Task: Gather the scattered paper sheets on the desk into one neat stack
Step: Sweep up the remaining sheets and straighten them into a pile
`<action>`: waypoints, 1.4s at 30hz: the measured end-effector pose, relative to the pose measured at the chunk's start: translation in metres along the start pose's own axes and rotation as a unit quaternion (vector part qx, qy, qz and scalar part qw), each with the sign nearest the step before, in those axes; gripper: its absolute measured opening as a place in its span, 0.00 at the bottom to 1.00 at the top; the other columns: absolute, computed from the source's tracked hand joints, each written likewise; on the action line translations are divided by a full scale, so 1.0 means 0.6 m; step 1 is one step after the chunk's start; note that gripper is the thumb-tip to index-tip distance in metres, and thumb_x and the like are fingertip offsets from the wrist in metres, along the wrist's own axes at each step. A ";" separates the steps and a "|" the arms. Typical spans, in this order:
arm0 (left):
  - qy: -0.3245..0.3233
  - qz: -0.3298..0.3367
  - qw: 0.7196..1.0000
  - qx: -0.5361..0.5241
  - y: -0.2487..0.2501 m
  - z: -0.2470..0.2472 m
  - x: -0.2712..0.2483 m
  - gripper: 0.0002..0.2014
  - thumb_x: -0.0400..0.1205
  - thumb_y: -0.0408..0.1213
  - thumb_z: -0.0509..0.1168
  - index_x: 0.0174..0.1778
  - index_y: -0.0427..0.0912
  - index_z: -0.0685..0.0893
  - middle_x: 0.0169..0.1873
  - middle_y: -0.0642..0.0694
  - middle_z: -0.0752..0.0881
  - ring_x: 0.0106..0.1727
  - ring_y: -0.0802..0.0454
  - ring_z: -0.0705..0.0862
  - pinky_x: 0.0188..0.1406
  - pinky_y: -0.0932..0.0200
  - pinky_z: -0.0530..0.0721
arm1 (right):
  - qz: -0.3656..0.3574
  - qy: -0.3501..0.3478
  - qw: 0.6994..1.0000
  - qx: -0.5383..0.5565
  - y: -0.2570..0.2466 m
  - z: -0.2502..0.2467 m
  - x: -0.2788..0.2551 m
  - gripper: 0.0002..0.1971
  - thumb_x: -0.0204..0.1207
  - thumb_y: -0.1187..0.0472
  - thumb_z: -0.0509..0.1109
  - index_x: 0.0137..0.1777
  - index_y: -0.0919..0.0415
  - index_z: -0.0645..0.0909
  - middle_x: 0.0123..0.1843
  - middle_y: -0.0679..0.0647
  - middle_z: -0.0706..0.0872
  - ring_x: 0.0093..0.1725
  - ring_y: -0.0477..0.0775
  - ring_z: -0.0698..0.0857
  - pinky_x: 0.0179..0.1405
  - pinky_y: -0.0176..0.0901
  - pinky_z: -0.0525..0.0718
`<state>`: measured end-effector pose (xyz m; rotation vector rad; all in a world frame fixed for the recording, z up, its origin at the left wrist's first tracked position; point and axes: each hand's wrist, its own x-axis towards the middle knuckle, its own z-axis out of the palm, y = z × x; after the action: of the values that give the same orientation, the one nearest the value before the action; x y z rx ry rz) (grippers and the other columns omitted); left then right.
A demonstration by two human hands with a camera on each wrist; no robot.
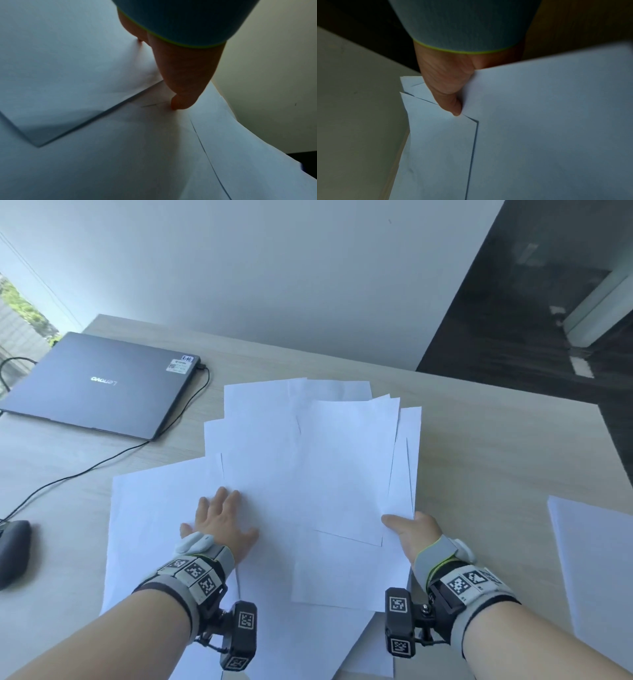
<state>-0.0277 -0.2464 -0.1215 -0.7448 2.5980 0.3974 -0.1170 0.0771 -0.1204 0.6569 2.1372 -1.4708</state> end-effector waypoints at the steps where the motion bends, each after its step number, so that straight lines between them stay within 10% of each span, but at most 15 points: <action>1: -0.002 -0.006 1.000 -0.007 0.015 0.001 -0.002 0.41 0.79 0.60 0.61 0.88 0.62 0.52 0.89 0.60 0.50 0.89 0.55 0.48 0.79 0.42 0.64 | -0.001 0.009 1.000 0.018 0.010 -0.027 0.000 0.11 0.76 0.60 0.77 0.38 0.53 0.77 0.42 0.50 0.85 0.45 0.59 0.83 0.55 0.51 0.80; 6: -0.021 0.071 0.995 -0.068 0.103 0.013 -0.025 0.37 0.82 0.63 0.61 0.87 0.59 0.61 0.89 0.58 0.57 0.90 0.53 0.54 0.84 0.41 0.61 | 0.013 0.035 0.995 0.090 0.040 -0.092 -0.007 0.05 0.75 0.63 0.79 0.49 0.61 0.89 0.48 0.59 0.92 0.50 0.65 0.90 0.58 0.64 0.88; 9: -0.066 0.132 0.986 -0.074 0.183 0.033 -0.054 0.38 0.80 0.66 0.62 0.86 0.57 0.65 0.84 0.57 0.68 0.85 0.49 0.66 0.81 0.41 0.69 | 0.013 0.045 0.989 0.137 0.058 -0.154 -0.015 0.07 0.76 0.66 0.77 0.53 0.65 0.89 0.48 0.60 0.92 0.48 0.64 0.90 0.52 0.55 0.87; 13: -0.149 0.121 0.969 -0.155 0.255 0.055 -0.082 0.29 0.79 0.60 0.70 0.75 0.57 0.77 0.62 0.51 0.85 0.61 0.49 0.84 0.59 0.52 0.81 | 0.015 0.065 0.982 0.179 0.090 -0.225 -0.021 0.08 0.76 0.65 0.77 0.53 0.66 0.90 0.50 0.63 0.93 0.50 0.67 0.91 0.57 0.65 0.88; 16: -0.175 0.114 0.964 -0.163 0.296 0.064 -0.104 0.08 0.82 0.49 0.71 0.51 0.50 0.88 0.47 0.48 0.90 0.45 0.48 0.85 0.43 0.55 0.80 | 0.017 0.092 0.975 0.201 0.117 -0.277 -0.021 0.03 0.76 0.67 0.76 0.48 0.62 0.89 0.47 0.60 0.92 0.47 0.64 0.90 0.57 0.62 0.87; 20: -0.173 0.063 0.971 -0.155 0.328 0.083 -0.117 0.09 0.84 0.45 0.65 0.40 0.47 0.83 0.33 0.48 0.83 0.34 0.46 0.80 0.34 0.57 0.73 | -0.004 0.143 0.963 0.227 0.148 -0.351 -0.022 0.05 0.77 0.68 0.75 0.47 0.57 0.88 0.45 0.56 0.91 0.46 0.61 0.88 0.56 0.57 0.85; 28: -0.030 -0.113 0.940 -0.322 0.342 0.080 -0.105 0.23 0.84 0.52 0.62 0.75 0.50 0.80 0.63 0.37 0.88 0.62 0.33 0.86 0.71 0.45 0.78 | 0.024 0.237 0.952 0.191 0.222 -0.492 -0.004 0.03 0.74 0.60 0.78 0.46 0.57 0.87 0.46 0.59 0.91 0.49 0.67 0.89 0.60 0.68 0.87; 35: -0.018 -0.088 0.874 -0.478 0.415 0.074 -0.122 0.09 0.84 0.46 0.68 0.58 0.50 0.87 0.45 0.40 0.91 0.41 0.39 0.89 0.49 0.46 0.88 | 0.019 0.176 0.976 0.130 0.241 -0.521 -0.012 0.04 0.76 0.64 0.76 0.40 0.55 0.86 0.44 0.58 0.90 0.51 0.67 0.89 0.60 0.62 0.87; 42: -0.104 -0.037 0.916 -0.385 0.499 0.157 -0.153 0.11 0.83 0.43 0.69 0.60 0.49 0.87 0.45 0.39 0.93 0.45 0.35 0.92 0.56 0.35 0.91 | 0.056 0.000 0.994 0.092 0.250 -0.488 -0.033 0.18 0.58 0.57 0.77 0.49 0.62 0.91 0.47 0.63 0.94 0.51 0.67 0.92 0.57 0.62 0.89</action>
<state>-0.0943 0.0735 -0.1153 -0.9644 2.1616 1.4345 -0.0391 0.3973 -0.1225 0.8274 1.9451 -1.6191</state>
